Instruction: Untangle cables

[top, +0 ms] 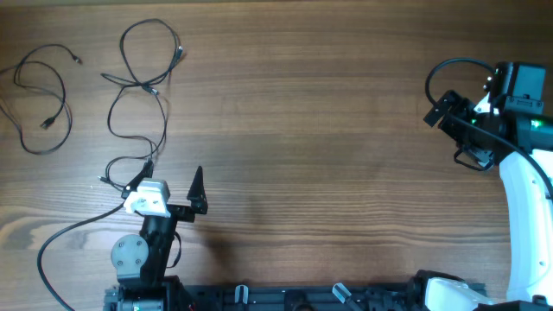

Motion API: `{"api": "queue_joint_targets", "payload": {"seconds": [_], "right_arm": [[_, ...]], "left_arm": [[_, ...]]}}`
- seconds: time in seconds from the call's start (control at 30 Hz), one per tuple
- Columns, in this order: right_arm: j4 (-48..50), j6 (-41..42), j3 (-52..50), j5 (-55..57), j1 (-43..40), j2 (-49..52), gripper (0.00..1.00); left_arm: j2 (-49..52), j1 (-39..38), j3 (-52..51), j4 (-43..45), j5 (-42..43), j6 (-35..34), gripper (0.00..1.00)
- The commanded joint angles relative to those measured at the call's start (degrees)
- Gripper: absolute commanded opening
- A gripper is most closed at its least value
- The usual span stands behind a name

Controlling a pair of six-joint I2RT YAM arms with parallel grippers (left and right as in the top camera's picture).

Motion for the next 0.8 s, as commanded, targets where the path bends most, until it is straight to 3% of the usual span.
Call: {"api": "queue_joint_targets", "payload": {"seconds": [0.0,0.17,0.53,0.7,0.77], "right_arm": [[0.17,-0.59,0.48,-0.46,-0.13,-1.49,1.0],[0.13,-0.61,0.46,-0.48,-0.13,-3.74,1.0],[0.09,-0.61,0.48,-0.46,-0.13,-23.98,1.0],[0.04,-0.61,0.48,-0.26,-0.13,-28.0,1.0],[-0.2,-0.61,0.46,5.7,-0.13,-28.09,1.0]], "left_arm": [[-0.26,-0.28,-0.61,0.17,0.5,1.29,1.0],[-0.26,-0.28,-0.61,0.17,0.5,1.29,1.0],[-0.26,-0.28,-0.61,0.17,0.5,1.29,1.0],[-0.26,-0.28,-0.61,0.17,0.5,1.29,1.0],[-0.26,-0.28,-0.61,0.17,0.5,1.29,1.0]]}}
